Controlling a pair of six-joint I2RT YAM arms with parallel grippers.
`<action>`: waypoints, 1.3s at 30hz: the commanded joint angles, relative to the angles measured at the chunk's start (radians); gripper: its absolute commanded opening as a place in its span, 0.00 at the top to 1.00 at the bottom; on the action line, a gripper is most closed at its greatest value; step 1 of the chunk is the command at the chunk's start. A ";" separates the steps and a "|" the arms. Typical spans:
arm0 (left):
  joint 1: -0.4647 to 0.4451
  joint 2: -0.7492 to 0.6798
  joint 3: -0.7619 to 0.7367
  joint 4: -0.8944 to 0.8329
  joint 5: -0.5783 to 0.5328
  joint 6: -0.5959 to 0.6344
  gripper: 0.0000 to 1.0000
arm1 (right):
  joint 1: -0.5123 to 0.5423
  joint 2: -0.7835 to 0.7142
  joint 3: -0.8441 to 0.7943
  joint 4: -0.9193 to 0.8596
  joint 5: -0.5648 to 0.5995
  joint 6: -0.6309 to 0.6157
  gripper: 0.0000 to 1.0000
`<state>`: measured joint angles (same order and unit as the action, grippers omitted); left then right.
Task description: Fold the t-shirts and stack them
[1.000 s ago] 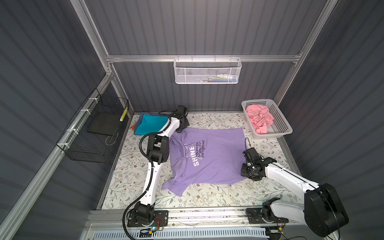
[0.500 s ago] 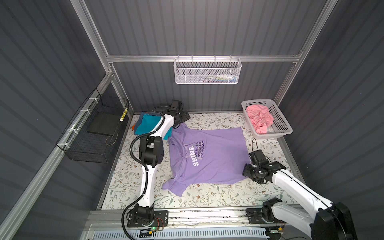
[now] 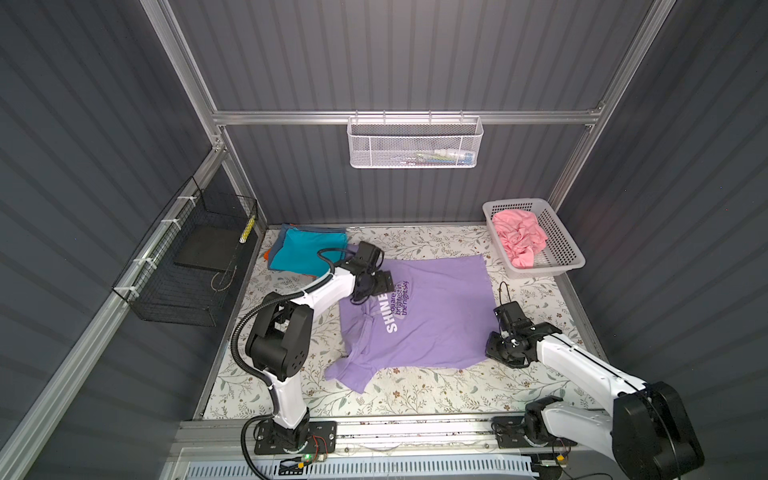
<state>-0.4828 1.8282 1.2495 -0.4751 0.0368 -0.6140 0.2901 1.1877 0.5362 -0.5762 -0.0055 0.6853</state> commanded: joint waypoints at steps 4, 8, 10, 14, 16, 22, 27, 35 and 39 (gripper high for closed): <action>0.007 -0.115 -0.089 -0.024 -0.033 -0.007 0.08 | -0.003 0.146 0.210 -0.031 -0.003 -0.122 1.00; 0.007 -0.135 -0.074 -0.048 -0.061 0.004 0.08 | -0.003 0.285 0.391 -0.091 0.034 -0.186 1.00; 0.008 -0.131 -0.061 -0.060 -0.066 0.010 0.07 | -0.006 0.379 0.476 -0.093 0.026 -0.206 1.00; 0.007 -0.119 -0.043 -0.075 -0.060 0.016 0.05 | -0.024 0.571 0.641 -0.106 0.012 -0.228 0.83; 0.007 -0.121 -0.042 -0.080 -0.062 0.015 0.04 | -0.032 0.643 0.714 -0.106 0.011 -0.231 0.67; 0.008 -0.147 -0.063 -0.088 -0.069 0.016 0.06 | -0.037 0.612 0.757 -0.092 0.048 -0.229 0.36; 0.007 -0.168 -0.082 -0.110 -0.076 0.021 0.19 | -0.035 0.419 0.617 -0.060 0.126 -0.254 0.44; 0.007 -0.168 -0.101 -0.110 -0.058 0.014 0.28 | -0.034 0.382 0.449 -0.019 0.020 -0.253 0.70; 0.007 -0.172 -0.107 -0.109 -0.055 0.006 0.29 | -0.034 0.457 0.459 0.038 -0.057 -0.230 0.61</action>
<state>-0.4763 1.6825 1.1606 -0.5571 -0.0257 -0.6056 0.2558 1.6146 0.9905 -0.5850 0.0059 0.4446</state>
